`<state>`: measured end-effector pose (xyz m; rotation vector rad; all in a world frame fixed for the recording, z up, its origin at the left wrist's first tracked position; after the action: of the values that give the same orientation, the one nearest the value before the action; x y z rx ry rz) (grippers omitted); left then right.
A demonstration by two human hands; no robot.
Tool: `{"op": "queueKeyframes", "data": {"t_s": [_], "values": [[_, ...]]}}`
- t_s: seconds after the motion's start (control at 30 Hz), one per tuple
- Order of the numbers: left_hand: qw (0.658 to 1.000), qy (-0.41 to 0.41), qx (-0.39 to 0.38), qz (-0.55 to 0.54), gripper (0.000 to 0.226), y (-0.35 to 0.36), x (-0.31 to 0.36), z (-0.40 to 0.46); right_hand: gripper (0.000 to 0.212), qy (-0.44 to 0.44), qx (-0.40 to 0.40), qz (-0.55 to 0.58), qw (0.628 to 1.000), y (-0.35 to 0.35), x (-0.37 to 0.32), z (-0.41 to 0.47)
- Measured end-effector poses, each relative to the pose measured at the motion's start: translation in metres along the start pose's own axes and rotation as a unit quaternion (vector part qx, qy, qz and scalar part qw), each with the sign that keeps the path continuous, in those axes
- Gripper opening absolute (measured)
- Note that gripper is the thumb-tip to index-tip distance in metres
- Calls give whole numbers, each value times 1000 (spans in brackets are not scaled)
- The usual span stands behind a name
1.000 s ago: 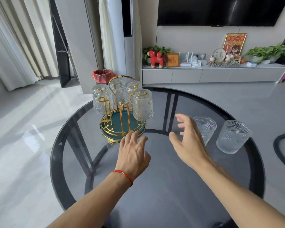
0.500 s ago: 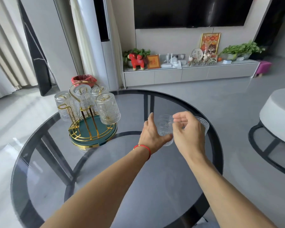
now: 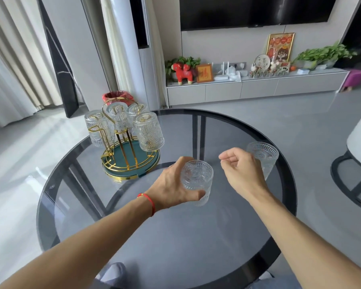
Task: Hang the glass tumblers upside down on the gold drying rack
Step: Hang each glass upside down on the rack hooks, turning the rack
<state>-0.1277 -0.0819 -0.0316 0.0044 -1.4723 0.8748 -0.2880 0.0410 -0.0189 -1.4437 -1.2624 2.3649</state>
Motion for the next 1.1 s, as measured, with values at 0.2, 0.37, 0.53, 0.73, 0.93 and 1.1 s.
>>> {"op": "queueKeyframes", "data": {"t_s": [0.2, 0.37, 0.53, 0.73, 0.93, 1.1], "values": [[984, -60, 102, -133, 73, -50, -37, -37, 15, 37, -146, 66, 986, 42, -5, -16], [946, -107, 156, -264, 72, -72, -56, -41, 32, 58, -311, 208, 926, 87, -31, -41], [922, -80, 133, -355, 63, -77, -60, -47, 50, 127, -378, 413, 819, 123, -65, -61], [973, -47, 80, -212, 84, -108, -64, -61, 43, 109, -245, 433, 860, 127, -74, -48], [985, -31, 77, 153, 74, -137, -92, -76, 36, 50, -119, 343, 931, 97, -72, -38], [952, -45, 37, 299, 66, -115, -130, -81, 51, -48, -93, 302, 947, 73, -120, -39]]}}
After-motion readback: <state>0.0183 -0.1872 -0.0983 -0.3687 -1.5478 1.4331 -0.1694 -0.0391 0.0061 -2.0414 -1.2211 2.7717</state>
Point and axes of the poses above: each hand's wrist, its own z-axis towards the middle knuckle, its own y-axis out of the palm, x = y × z, the point moved 8 cm from there along z, towards the middle knuckle, and after that the axes turned 13 degrees about -z, right-handed, at the moved point
